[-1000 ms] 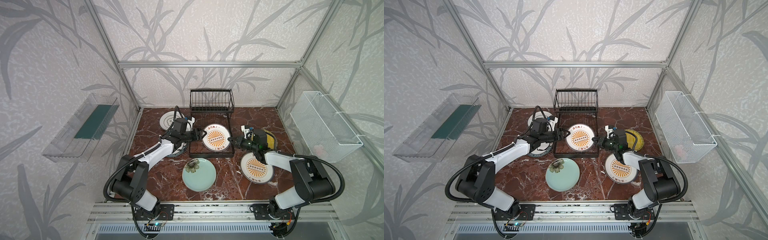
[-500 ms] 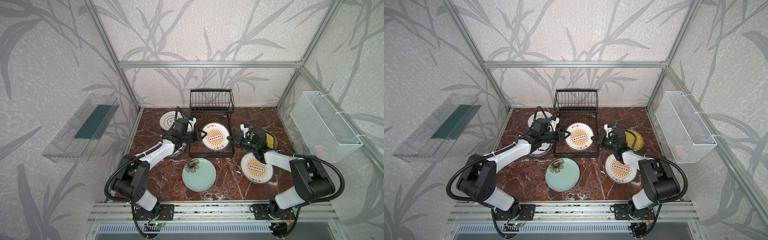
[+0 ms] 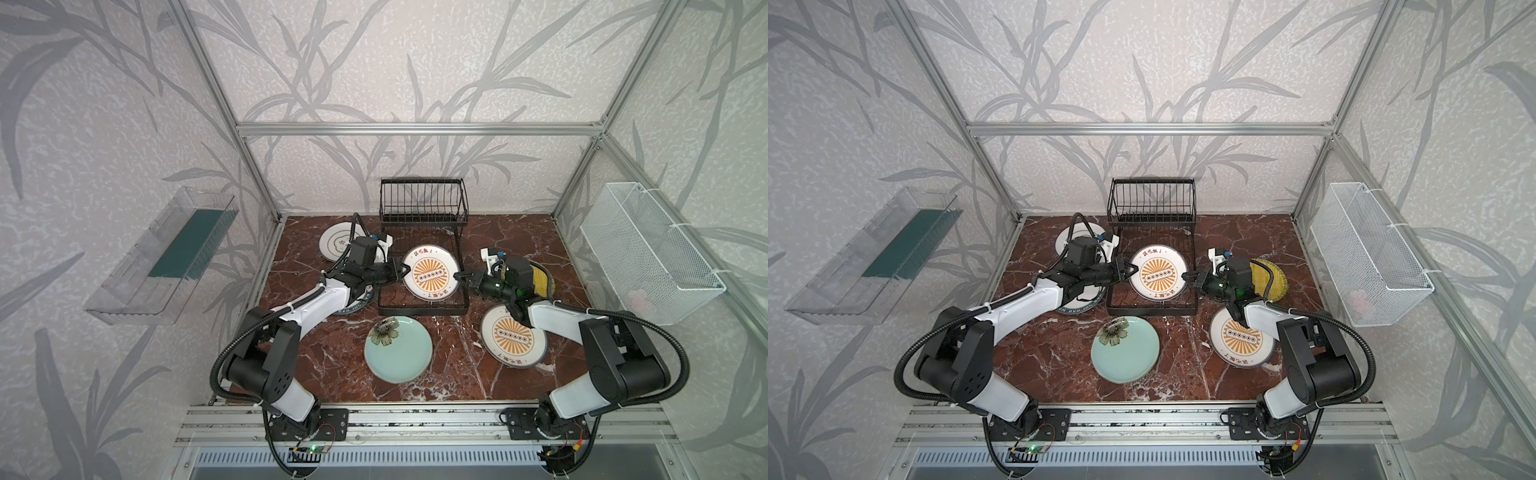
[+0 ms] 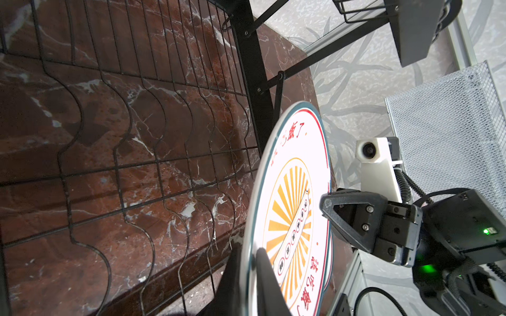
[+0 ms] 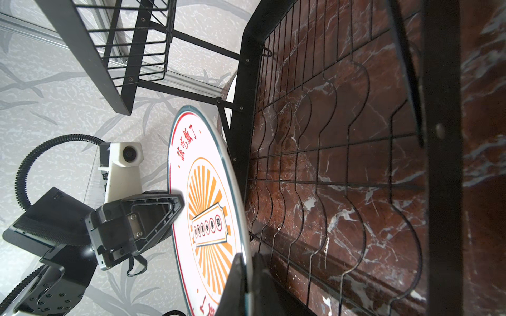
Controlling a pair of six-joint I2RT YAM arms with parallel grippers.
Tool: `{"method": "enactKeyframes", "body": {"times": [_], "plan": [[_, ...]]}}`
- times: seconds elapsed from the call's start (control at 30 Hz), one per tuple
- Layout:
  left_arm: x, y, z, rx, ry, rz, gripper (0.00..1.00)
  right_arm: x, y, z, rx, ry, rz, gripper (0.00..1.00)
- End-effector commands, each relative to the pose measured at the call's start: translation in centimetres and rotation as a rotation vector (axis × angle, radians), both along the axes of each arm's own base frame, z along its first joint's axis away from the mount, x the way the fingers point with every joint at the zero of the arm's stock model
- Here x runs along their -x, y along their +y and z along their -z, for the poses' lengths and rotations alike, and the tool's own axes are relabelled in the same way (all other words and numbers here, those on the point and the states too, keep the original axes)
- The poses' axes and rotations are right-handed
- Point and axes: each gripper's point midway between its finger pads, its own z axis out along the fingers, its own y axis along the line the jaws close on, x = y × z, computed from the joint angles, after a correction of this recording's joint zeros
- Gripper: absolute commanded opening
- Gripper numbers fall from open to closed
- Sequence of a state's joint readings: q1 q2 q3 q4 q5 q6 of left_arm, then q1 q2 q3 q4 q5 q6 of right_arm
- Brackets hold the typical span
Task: Load plates into a dish rack
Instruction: Pick up the plate from the top-right of the table.
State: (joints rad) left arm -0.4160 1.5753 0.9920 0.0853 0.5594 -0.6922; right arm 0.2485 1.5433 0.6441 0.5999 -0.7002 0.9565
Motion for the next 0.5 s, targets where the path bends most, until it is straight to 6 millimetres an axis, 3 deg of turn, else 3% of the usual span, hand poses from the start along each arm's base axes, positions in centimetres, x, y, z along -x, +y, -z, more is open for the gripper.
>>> {"method": "enactKeyframes", "body": {"times": [0.0, 0.13, 0.23, 0.3, 0.47], "plan": [[0.0, -1.0, -1.1, 0.03, -0.037, 0.037, 0.01, -0.6, 0.5, -3.5, -0.031, -0.104, -0.017, 0.0], [0.1, -1.3, -1.6, 0.06, -0.05, 0.044, 0.0, -0.6, 0.7, -3.8, -0.036, -0.11, -0.022, 0.05], [-0.1, -1.4, -2.4, 0.132, -0.064, 0.027, 0.0, -0.6, 1.2, -4.2, -0.056, -0.11, -0.035, 0.29], [-0.5, -1.3, -3.0, 0.188, -0.073, 0.005, 0.0, -0.6, 1.5, -4.4, -0.072, -0.11, -0.041, 0.38], [-1.1, -1.5, -4.8, 0.303, -0.113, -0.032, 0.0, -0.2, 2.6, -4.5, -0.085, -0.109, -0.053, 0.42]]}}
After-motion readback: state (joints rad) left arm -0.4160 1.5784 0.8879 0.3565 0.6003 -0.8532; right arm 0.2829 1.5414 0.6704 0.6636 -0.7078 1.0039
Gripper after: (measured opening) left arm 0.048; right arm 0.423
